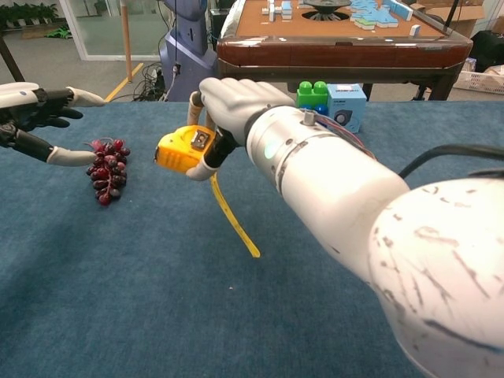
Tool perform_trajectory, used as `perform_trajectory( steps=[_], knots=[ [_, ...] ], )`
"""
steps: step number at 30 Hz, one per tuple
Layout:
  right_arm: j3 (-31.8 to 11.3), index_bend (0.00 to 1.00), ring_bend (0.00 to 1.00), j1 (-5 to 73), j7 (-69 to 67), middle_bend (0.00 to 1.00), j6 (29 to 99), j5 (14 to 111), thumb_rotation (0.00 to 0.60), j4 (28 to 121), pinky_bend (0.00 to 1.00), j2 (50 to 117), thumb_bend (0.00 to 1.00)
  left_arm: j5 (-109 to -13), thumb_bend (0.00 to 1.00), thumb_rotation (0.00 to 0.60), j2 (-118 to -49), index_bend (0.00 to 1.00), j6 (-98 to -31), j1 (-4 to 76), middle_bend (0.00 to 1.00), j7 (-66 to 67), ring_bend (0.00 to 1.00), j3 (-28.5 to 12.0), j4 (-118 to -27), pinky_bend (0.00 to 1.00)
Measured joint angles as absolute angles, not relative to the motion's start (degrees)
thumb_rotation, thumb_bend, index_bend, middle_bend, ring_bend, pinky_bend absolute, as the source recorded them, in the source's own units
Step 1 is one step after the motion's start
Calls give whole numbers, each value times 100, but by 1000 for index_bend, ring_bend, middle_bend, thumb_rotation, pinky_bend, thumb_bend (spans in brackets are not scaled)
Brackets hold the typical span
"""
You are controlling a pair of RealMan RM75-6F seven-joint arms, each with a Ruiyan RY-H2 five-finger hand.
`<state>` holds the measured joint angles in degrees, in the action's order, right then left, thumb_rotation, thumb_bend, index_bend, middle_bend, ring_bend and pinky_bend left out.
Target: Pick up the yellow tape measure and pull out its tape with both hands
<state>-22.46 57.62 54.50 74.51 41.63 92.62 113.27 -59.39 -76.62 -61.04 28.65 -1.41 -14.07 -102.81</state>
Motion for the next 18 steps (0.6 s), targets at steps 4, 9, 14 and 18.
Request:
perform_trajectory(
  steps=[4,9,14,18],
  knots=[
    [-2259,547,361,5768,5367,557,7426,4160,600,9166,268,11351,495,-5874,196,600,-7755,0,-6122,2930,0,-54,0,-1430,-10300,6],
    [-2301,547,361,5795,5245,557,7393,4154,600,9017,268,11439,496,-5785,193,600,-7846,0,-6196,2985,0,80,0,-1450,-10320,4],
    [-2342,547,361,5838,5170,557,7379,4149,600,8879,268,11558,499,-5704,183,600,-7908,0,-6327,2995,0,135,0,-1491,-10338,0],
    [-2391,547,361,5881,5108,558,7385,4158,600,8756,268,11679,499,-5651,180,600,-7908,0,-6375,2994,0,162,0,-1513,-10352,0]
  ],
)
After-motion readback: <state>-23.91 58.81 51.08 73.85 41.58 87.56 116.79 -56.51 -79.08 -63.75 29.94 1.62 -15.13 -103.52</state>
